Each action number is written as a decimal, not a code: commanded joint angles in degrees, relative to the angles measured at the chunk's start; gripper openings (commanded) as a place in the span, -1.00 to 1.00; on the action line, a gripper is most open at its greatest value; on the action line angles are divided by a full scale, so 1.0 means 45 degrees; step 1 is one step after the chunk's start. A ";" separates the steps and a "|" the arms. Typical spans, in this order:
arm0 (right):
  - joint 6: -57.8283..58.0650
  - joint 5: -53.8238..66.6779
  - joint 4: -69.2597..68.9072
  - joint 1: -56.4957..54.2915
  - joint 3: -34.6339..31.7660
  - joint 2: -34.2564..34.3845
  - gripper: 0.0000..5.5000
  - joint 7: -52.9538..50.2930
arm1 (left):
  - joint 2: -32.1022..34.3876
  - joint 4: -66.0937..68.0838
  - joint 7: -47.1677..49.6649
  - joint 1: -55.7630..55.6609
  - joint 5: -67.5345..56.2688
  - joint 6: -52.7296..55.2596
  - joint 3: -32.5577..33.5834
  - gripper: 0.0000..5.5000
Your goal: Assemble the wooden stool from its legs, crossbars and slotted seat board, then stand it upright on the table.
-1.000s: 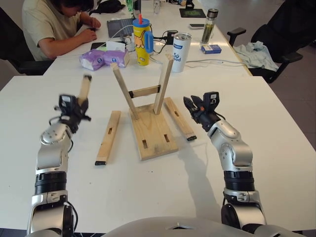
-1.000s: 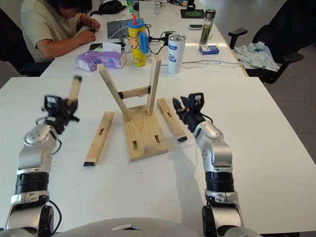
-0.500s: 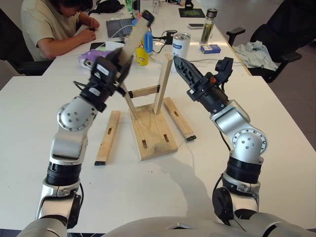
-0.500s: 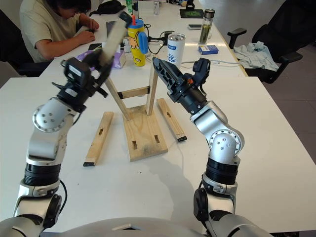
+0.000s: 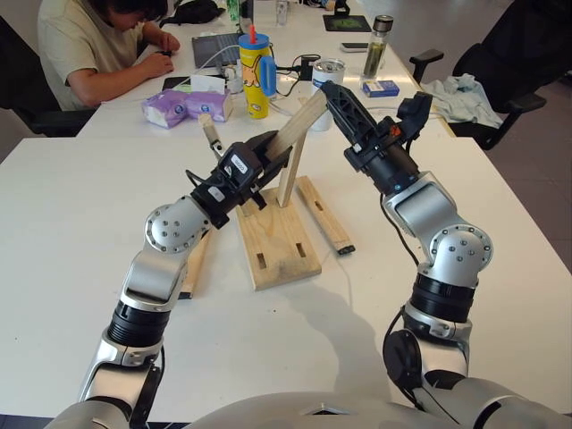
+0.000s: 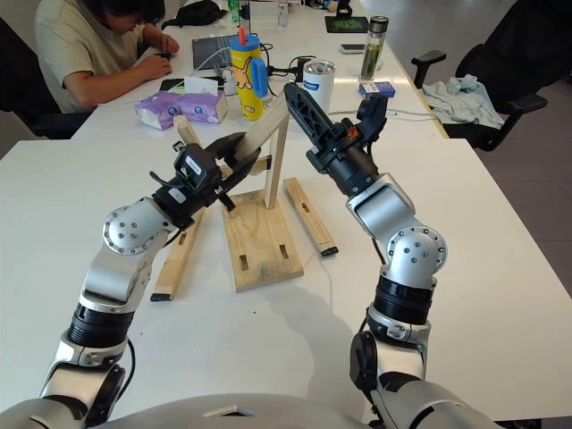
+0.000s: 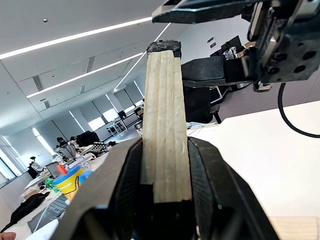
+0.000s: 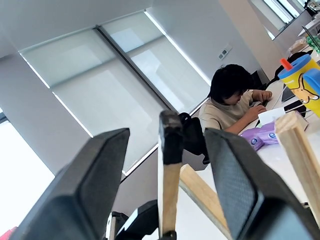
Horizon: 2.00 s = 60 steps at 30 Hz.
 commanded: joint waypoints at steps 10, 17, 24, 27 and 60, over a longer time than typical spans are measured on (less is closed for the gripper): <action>0.0008 0.0950 0.0216 -0.0003 0.0304 -0.0417 -0.55 -0.0419 | -0.0046 -0.0433 -0.0284 0.0220 -0.0150 0.0432 -0.0020 -0.52; 0.0058 0.0928 0.0318 0.0110 0.0479 -0.0613 -0.83 -0.0394 | -0.0032 -0.0394 -0.0304 0.0267 -0.0014 0.0532 -0.0170 -0.52; -0.0001 0.0642 0.0603 0.0255 0.0633 -0.0800 -0.83 -0.0301 | -0.0455 -0.0415 -0.0169 0.0339 -0.0705 0.1093 0.0149 -0.30; -0.0178 0.0052 0.0769 0.0384 0.0737 -0.1052 -0.83 -0.0197 | -0.0808 -0.0463 0.0049 0.0289 -0.1463 0.1674 0.0657 -0.11; -0.6979 -0.9739 0.8364 -0.0524 0.1820 -0.1234 -0.83 0.2727 | -0.0942 0.0956 0.0212 0.1113 -0.1356 0.1624 0.1009 0.43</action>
